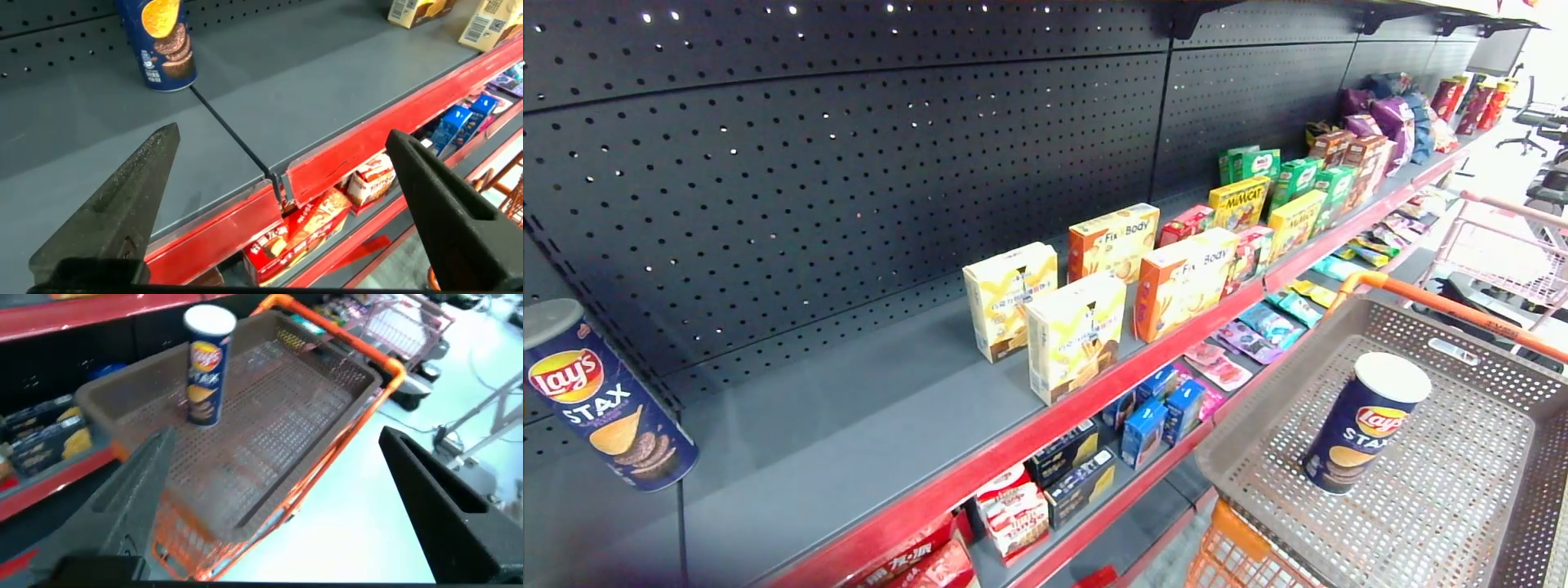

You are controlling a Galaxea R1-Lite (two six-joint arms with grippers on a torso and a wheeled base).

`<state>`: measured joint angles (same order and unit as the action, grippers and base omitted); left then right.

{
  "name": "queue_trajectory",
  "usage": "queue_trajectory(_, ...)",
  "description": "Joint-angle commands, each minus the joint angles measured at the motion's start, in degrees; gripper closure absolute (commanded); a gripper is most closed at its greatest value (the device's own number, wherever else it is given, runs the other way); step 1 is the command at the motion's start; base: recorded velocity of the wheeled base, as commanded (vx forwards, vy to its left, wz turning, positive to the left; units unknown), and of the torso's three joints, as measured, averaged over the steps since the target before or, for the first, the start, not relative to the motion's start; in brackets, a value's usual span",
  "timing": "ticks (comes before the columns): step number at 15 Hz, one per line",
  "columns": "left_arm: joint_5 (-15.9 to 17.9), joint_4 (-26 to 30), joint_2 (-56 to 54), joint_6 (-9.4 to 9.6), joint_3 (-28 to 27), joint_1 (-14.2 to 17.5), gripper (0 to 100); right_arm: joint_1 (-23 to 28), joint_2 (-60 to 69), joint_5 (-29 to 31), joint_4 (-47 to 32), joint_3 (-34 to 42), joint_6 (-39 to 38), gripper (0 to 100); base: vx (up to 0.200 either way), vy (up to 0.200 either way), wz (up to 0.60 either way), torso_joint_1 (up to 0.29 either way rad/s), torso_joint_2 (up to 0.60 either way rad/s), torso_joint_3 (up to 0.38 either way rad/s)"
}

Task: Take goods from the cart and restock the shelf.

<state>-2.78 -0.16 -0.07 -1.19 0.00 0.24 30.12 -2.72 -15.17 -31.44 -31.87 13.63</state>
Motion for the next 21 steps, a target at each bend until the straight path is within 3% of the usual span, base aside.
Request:
queue_trajectory(1, 0.0, 0.0, 0.1, -0.04, 0.0, 0.0, 0, 2.1, -7.0, 1.8, 8.6, 6.6, -0.7, 0, 0.0, 0.0, 0.0, 0.0, 0.0, 0.0)
queue_trajectory(3, 0.0, 0.0, 0.1, -0.04, 0.0, 0.0, 0, 2.6, -12.1, 1.7, 15.1, 9.0, -3.1, 0, 0.0, 0.0, 0.0, 0.0, 0.0, 0.0)
queue_trajectory(7, 0.0, 0.0, 0.1, -0.04, 0.0, 0.0, 0, 0.5, -21.4, -8.2, 16.6, 7.5, -5.5, 0, 0.0, 0.0, 0.0, 0.0, 0.0, 0.0)
queue_trajectory(9, 0.0, 0.0, 0.1, -0.04, 0.0, 0.0, 0, -7.5, -27.5, -8.2, 19.4, 7.5, -8.5, 0, 0.0, 0.0, 0.0, 0.0, 0.0, 0.0)
queue_trajectory(10, 0.0, 0.0, 0.1, -0.04, 0.0, 0.0, 0, -14.6, -29.1, -5.9, 21.7, 7.5, -12.0, 0, 0.0, 0.0, 0.0, 0.0, 0.0, 0.0)
queue_trajectory(11, 0.0, 0.0, 0.1, -0.04, 0.0, 0.0, 0, -18.1, -31.5, -2.1, 22.3, 7.2, -14.9, 0, 0.0, 0.0, 0.0, 0.0, 0.0, 0.0)
queue_trajectory(15, 0.0, 0.0, 0.1, -0.04, 0.0, 0.0, 0, -16.9, -43.0, 1.5, 23.8, 6.8, -15.2, 0, 0.0, 0.0, 0.0, 0.0, 0.0, 0.0)
queue_trajectory(17, 0.0, 0.0, 0.1, -0.04, 0.0, 0.0, 0, -16.9, -48.2, 3.2, 26.1, 8.0, -9.2, 0, 0.0, 0.0, 0.0, 0.0, 0.0, 0.0)
queue_trajectory(21, 0.0, 0.0, 0.1, -0.04, 0.0, 0.0, 0, -17.5, -57.7, 3.0, 40.2, 12.8, -4.0, 0, 0.0, 0.0, 0.0, 0.0, 0.0, 0.0)
